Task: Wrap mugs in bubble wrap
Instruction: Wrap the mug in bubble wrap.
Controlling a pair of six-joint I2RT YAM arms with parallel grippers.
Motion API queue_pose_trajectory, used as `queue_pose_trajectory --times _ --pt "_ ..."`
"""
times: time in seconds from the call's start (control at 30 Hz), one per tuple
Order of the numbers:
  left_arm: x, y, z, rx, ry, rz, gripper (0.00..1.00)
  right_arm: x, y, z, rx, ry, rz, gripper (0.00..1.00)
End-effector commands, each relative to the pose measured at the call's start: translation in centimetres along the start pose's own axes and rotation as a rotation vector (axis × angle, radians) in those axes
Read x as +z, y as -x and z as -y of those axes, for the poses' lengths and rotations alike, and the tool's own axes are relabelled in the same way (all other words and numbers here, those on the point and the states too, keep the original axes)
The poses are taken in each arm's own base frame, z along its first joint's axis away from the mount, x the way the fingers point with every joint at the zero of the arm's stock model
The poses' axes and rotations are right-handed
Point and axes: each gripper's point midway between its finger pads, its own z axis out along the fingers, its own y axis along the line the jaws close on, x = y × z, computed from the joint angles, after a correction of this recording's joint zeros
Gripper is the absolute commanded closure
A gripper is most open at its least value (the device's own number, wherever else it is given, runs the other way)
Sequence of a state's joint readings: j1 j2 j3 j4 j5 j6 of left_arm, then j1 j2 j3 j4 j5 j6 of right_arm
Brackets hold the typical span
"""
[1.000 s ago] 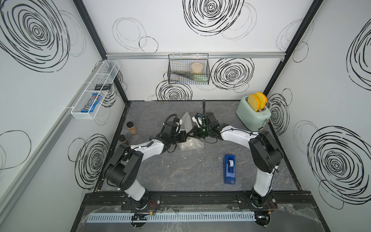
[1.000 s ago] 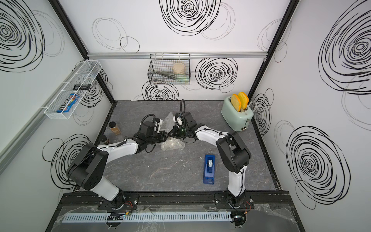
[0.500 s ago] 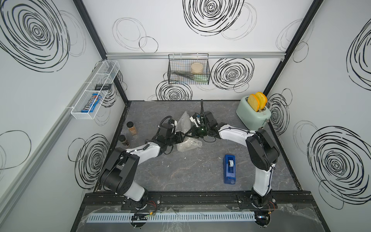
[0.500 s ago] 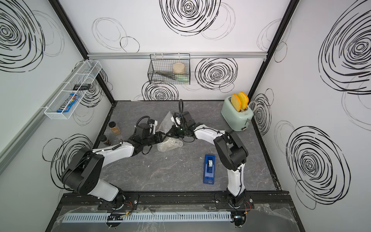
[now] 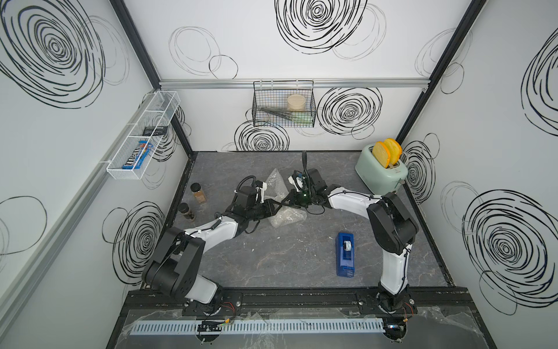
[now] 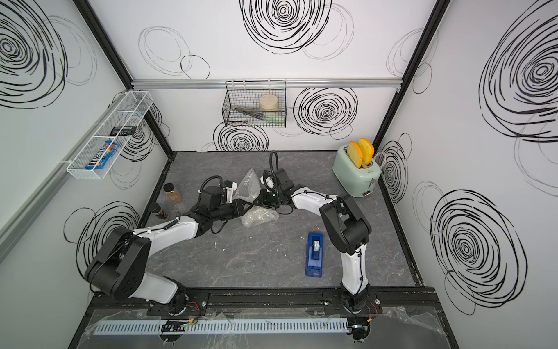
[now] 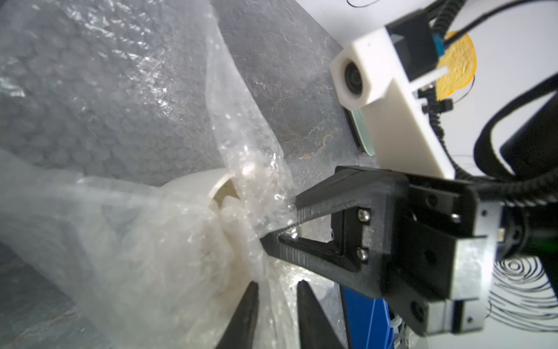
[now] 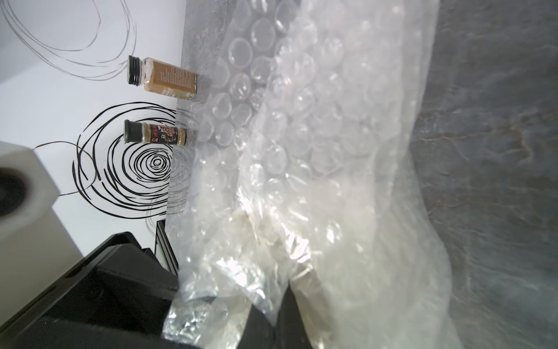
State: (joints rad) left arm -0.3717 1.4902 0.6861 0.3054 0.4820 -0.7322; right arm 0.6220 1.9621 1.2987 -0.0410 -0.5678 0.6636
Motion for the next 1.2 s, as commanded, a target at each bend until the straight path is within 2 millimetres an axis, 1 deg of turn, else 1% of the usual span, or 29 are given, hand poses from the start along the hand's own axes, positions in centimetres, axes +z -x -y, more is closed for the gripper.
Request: queue_pose_trajectory --times 0.0,0.07,0.2,0.3,0.4,0.47,0.53,0.63,0.7,0.8,0.9,1.0,1.07,1.17 --pt "-0.9 1.0 1.9 0.006 -0.071 0.030 0.65 1.0 -2.0 2.5 0.036 -0.091 -0.069 1.00" --pt "-1.5 1.2 1.7 0.003 -0.057 0.055 0.64 1.0 -1.9 2.4 0.033 -0.091 -0.068 1.00" --pt "-3.5 2.0 1.3 0.009 -0.006 0.129 0.64 0.8 -1.9 2.0 0.026 -0.081 -0.066 1.00" --pt "-4.5 2.4 1.4 0.027 0.026 0.147 0.64 0.8 -1.8 1.7 0.022 -0.079 -0.065 1.00" --pt "-4.8 2.3 1.2 0.045 0.059 0.149 0.63 0.8 -1.6 1.6 0.020 -0.077 -0.065 1.00" --pt "-4.4 2.0 0.9 0.045 0.065 0.129 0.63 0.8 -1.6 1.7 0.020 -0.078 -0.064 1.00" --pt "-3.5 1.4 0.4 0.038 0.067 0.096 0.66 0.8 -1.6 1.6 0.020 -0.074 -0.066 1.00" --pt "-1.9 0.6 0.4 0.041 0.049 0.060 0.68 0.8 -1.6 1.2 0.015 -0.067 -0.065 1.00" --pt "-1.0 0.5 0.6 0.041 0.036 0.041 0.69 0.7 -1.6 0.8 0.011 -0.059 -0.066 1.00" --pt "-0.4 0.3 1.6 0.039 -0.011 0.037 0.70 0.7 -1.7 0.3 0.003 -0.048 -0.070 1.00" --pt "0.0 0.1 1.5 0.043 -0.005 0.032 0.75 0.4 -1.5 -0.5 -0.004 -0.020 -0.065 1.00" --pt "0.4 -0.4 0.7 0.034 0.013 0.013 0.82 -0.6 -0.9 -1.7 -0.022 0.002 -0.032 1.00" --pt "0.6 -0.4 0.2 0.035 0.030 0.010 0.85 -1.6 -0.2 -2.7 -0.041 0.020 0.005 1.00" --pt "0.8 -0.2 0.0 0.051 0.053 0.009 0.86 -2.9 0.4 -4.8 -0.065 0.087 0.042 1.00"
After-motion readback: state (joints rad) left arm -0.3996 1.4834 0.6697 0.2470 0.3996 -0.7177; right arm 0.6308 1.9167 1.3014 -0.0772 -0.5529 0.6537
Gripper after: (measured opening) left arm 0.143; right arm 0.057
